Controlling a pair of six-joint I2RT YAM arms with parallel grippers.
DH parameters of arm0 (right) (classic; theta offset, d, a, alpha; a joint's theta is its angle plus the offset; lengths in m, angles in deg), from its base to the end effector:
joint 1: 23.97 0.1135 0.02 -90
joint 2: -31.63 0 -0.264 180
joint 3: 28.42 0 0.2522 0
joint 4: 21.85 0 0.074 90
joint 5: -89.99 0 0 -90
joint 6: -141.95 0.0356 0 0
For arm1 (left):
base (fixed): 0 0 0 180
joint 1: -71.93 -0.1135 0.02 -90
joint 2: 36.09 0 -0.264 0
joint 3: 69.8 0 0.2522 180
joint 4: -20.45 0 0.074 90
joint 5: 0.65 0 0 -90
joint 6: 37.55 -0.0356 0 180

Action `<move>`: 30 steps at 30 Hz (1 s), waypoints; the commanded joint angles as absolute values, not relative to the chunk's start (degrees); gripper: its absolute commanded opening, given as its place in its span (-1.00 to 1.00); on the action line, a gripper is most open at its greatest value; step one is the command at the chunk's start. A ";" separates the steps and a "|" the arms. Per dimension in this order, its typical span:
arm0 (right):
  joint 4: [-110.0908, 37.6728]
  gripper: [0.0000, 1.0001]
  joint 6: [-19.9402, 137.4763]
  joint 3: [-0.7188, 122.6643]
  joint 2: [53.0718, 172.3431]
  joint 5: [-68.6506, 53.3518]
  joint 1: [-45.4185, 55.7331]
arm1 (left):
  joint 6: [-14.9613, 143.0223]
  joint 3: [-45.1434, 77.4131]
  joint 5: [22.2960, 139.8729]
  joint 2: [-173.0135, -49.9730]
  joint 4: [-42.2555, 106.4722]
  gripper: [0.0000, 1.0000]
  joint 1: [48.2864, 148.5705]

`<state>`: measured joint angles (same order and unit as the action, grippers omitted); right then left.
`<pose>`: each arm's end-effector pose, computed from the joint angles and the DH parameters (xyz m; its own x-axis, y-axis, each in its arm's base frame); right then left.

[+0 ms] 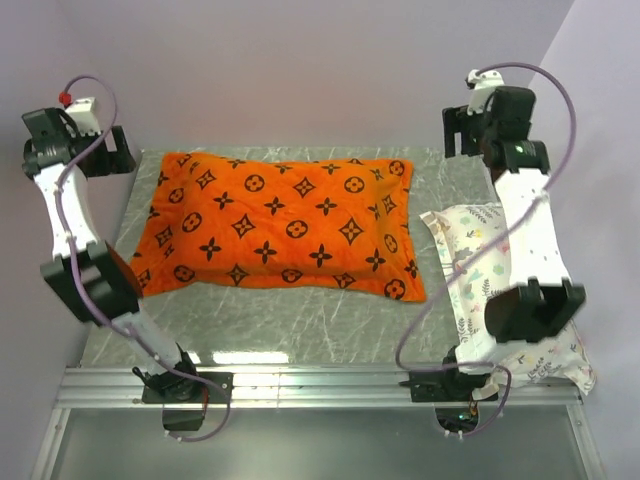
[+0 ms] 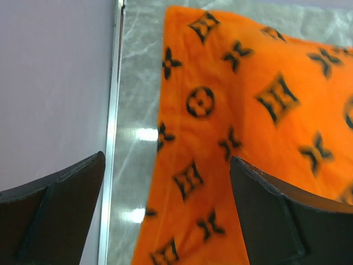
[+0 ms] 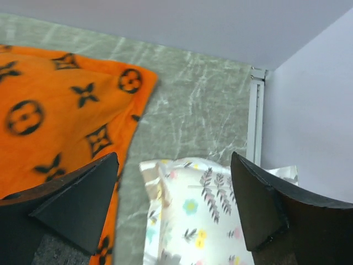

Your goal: Put the pillow into the pillowcase

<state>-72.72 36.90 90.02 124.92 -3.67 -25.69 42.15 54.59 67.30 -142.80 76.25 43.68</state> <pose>0.3620 -0.0086 0.4367 -0.4118 -0.2469 -0.8772 -0.1392 0.9683 -0.2072 0.3766 0.1872 0.3769 -0.5669 -0.1165 -0.8155 -0.0784 0.9931 -0.0873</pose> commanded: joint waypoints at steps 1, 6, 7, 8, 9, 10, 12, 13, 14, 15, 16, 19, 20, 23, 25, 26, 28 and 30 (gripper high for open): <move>-76.21 0.79 36.83 85.02 117.16 -11.24 -24.94 | 37.77 45.86 67.99 -128.65 70.68 0.99 47.14; -78.59 0.80 37.54 74.58 111.88 -17.05 -24.50 | 41.20 45.66 66.33 -129.43 81.20 0.99 47.32; -78.68 0.81 38.58 72.89 110.83 -17.76 -24.50 | 41.03 44.87 65.01 -128.90 82.19 0.99 47.32; -79.20 0.81 39.03 71.40 108.64 -19.59 -24.50 | 40.76 44.08 63.96 -128.38 82.90 0.99 47.41; -79.21 0.82 39.64 67.99 107.23 -20.48 -24.50 | 40.33 43.12 62.21 -127.76 83.86 0.99 47.58; -79.12 0.82 41.13 66.04 105.91 -21.53 -24.50 | 40.06 40.06 61.06 -125.67 83.61 0.99 47.84; -77.81 0.83 42.72 59.56 101.25 -24.08 -24.32 | 39.79 35.66 61.30 -122.76 81.86 0.99 50.38; -76.93 0.86 44.55 57.17 99.76 -24.35 -24.23 | 39.97 30.59 63.74 -119.44 79.41 0.99 51.87; -75.53 0.86 45.35 54.88 98.18 -24.44 -24.23 | 40.49 28.02 65.34 -117.67 78.08 0.99 55.81; -74.73 0.87 45.88 50.77 95.98 -23.92 -22.93 | 40.93 22.77 67.18 -116.00 76.59 0.99 57.93; -73.77 0.88 46.85 48.64 94.83 -23.31 -22.48 | 41.63 20.45 69.46 -113.02 73.70 0.99 59.87; -70.95 0.88 48.60 42.57 92.63 -21.02 -21.60 | 44.36 14.48 70.18 -109.93 71.40 0.99 65.85; -69.64 0.88 49.05 41.25 92.27 -20.58 -21.42 | 45.76 13.41 70.79 -109.65 70.78 0.99 68.30; -67.09 0.89 49.40 36.94 90.08 -19.00 -20.46 | 47.70 10.94 73.34 -108.95 69.29 0.99 71.56; -66.73 0.89 49.14 36.40 89.11 -17.86 -20.19 | 48.05 10.06 73.96 -108.68 68.93 0.99 73.14; -67.07 0.90 49.14 36.66 88.85 -17.76 -20.10 | 48.49 9.80 74.23 -108.68 68.41 0.99 73.51; -67.34 0.90 49.05 36.75 88.76 -17.68 -19.93 | 48.84 9.53 74.32 -108.86 67.96 0.99 73.77; -67.26 0.90 49.14 36.58 88.58 -17.41 -19.66 | 49.02 9.53 74.93 -109.12 67.52 0.99 74.21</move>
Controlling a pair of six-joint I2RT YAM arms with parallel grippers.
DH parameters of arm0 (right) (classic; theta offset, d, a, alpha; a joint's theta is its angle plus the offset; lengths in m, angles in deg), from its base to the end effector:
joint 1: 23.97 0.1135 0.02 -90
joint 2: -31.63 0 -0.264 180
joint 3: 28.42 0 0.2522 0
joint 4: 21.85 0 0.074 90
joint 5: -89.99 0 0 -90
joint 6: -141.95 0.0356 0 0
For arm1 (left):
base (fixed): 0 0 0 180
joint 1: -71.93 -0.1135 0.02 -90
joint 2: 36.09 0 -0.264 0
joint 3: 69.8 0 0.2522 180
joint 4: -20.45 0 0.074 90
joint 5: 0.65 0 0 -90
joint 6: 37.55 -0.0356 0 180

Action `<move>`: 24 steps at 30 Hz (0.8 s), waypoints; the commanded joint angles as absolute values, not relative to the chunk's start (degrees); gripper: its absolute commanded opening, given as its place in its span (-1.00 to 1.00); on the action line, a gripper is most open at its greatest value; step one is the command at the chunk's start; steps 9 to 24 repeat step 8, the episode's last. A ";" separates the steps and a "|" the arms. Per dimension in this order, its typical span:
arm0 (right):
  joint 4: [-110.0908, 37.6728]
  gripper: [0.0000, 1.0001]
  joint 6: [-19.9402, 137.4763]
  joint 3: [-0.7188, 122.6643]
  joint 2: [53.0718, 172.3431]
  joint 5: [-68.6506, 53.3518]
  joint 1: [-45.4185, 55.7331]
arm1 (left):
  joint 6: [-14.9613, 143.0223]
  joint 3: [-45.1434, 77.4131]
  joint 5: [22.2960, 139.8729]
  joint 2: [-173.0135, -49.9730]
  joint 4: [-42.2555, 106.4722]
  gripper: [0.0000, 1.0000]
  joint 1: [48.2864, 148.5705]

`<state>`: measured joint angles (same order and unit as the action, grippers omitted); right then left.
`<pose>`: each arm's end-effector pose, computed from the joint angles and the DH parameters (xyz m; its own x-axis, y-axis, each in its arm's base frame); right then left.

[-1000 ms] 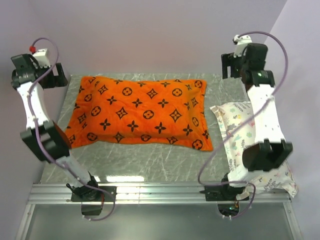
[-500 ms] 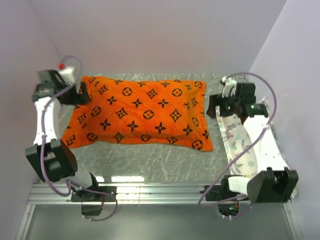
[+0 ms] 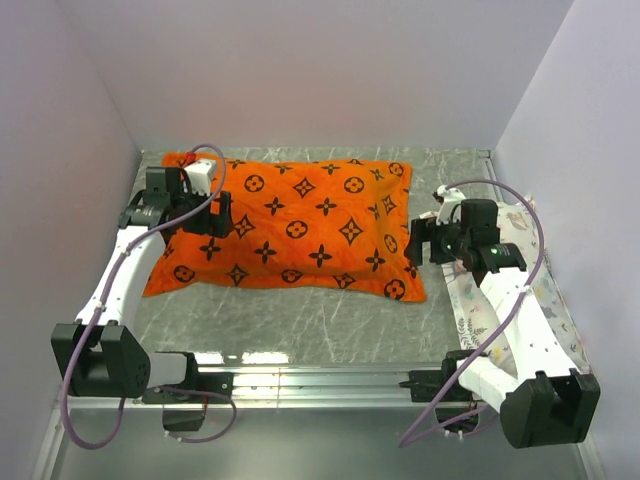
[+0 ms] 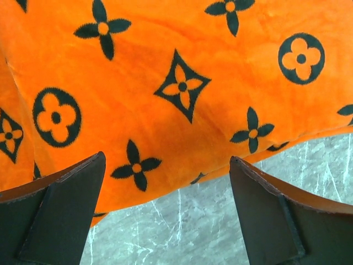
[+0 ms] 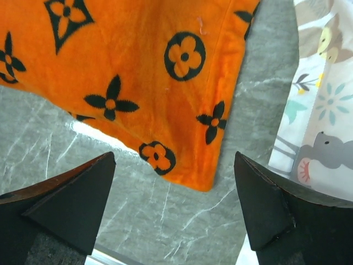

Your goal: Put the pillow into the pillowcase

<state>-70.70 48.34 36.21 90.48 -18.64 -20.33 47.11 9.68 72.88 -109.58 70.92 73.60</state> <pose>0.2119 0.0249 0.2913 -0.6617 -0.1019 -0.7428 -0.3354 0.9263 0.1717 0.2725 -0.0180 0.3172 -0.6759 0.1090 -0.7289 0.2943 0.9466 -0.1314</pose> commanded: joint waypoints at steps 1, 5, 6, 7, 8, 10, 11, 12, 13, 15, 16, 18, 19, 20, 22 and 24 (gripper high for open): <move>-66.82 0.90 49.14 36.40 88.14 -17.41 -19.66 | 48.94 9.53 74.76 -109.12 67.44 0.99 74.30; -66.20 0.91 49.14 35.35 87.09 -16.54 -19.49 | 48.67 8.92 75.46 -108.51 66.29 0.99 74.56; -66.29 0.91 49.05 35.26 87.00 -16.44 -19.49 | 48.93 8.66 76.42 -108.07 65.68 0.99 74.65; -66.46 0.92 49.05 35.26 86.65 -16.27 -19.57 | 48.76 8.57 76.51 -107.98 65.42 0.99 74.65; -66.38 0.92 48.88 35.17 86.47 -16.18 -19.49 | 48.67 8.57 76.51 -107.72 65.24 0.99 74.65; -66.38 0.92 48.88 35.17 86.47 -16.18 -19.49 | 48.67 8.57 76.51 -107.72 65.24 0.99 74.65; -66.38 0.92 48.88 35.17 86.47 -16.18 -19.49 | 48.67 8.57 76.51 -107.72 65.24 0.99 74.65; -66.38 0.92 48.88 35.17 86.47 -16.18 -19.49 | 48.67 8.57 76.51 -107.72 65.24 0.99 74.65; -66.38 0.92 48.88 35.17 86.47 -16.18 -19.49 | 48.67 8.57 76.51 -107.72 65.24 0.99 74.65; -66.38 0.92 48.88 35.17 86.47 -16.18 -19.49 | 48.67 8.57 76.51 -107.72 65.24 0.99 74.65; -66.38 0.92 48.88 35.17 86.47 -16.18 -19.49 | 48.67 8.57 76.51 -107.72 65.24 0.99 74.65; -66.38 0.92 48.88 35.17 86.47 -16.18 -19.49 | 48.67 8.57 76.51 -107.72 65.24 0.99 74.65; -66.38 0.92 48.88 35.17 86.47 -16.18 -19.49 | 48.67 8.57 76.51 -107.72 65.24 0.99 74.65; -66.38 0.92 48.88 35.17 86.47 -16.18 -19.49 | 48.67 8.57 76.51 -107.72 65.24 0.99 74.65; -66.38 0.92 48.88 35.17 86.47 -16.18 -19.49 | 48.67 8.57 76.51 -107.72 65.24 0.99 74.65; -66.38 0.92 48.88 35.17 86.47 -16.18 -19.49 | 48.67 8.57 76.51 -107.72 65.24 0.99 74.65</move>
